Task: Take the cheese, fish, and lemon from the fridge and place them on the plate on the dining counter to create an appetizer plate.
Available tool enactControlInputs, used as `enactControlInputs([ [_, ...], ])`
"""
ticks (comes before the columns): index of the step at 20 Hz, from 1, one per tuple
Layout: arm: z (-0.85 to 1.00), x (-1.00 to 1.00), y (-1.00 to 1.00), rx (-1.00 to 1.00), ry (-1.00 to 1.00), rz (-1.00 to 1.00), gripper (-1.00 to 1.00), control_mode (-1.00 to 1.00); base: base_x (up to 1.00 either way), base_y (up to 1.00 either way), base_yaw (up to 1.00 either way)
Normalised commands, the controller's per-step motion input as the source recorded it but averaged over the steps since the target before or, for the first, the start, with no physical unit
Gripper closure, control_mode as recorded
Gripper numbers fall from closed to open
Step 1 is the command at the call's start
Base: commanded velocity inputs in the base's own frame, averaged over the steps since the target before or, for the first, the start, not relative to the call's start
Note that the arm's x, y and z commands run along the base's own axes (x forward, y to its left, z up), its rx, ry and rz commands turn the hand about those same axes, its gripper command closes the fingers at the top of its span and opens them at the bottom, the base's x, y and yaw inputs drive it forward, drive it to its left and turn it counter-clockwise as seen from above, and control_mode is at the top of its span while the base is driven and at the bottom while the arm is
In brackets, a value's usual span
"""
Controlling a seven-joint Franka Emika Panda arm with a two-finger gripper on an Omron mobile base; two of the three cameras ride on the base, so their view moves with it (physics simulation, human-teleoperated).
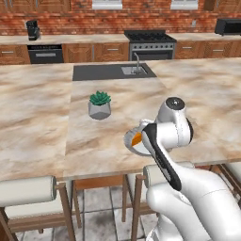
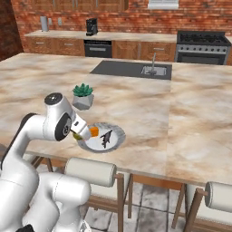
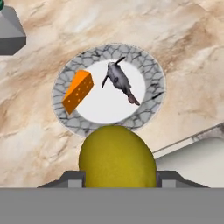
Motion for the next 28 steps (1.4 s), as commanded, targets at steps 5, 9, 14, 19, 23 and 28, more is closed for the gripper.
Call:
enactControlInputs([
  [5, -0.45, 0.06, 0.0, 0.0, 0.0, 0.0, 1.0, -1.0, 0.0, 0.0, 0.0],
  [9, -0.34, 0.13, -0.04, 0.0, 0.0, 0.0, 1.0, -1.0, 0.0, 0.0, 0.0],
  [14, -0.16, 0.48, -0.17, 0.0, 0.0, 0.0, 1.0, -1.0, 0.0, 0.0, 0.0],
  [19, -0.17, 0.64, -0.17, 0.0, 0.0, 0.0, 1.0, -1.0, 0.0, 0.0, 0.0],
  [23, -0.28, 0.43, -0.02, 0.0, 0.0, 0.0, 1.0, -1.0, 0.0, 0.0, 0.0],
  [28, -0.31, 0.3, 0.0, 0.01, 0.0, 0.0, 1.0, -1.0, 0.0, 0.0, 0.0],
])
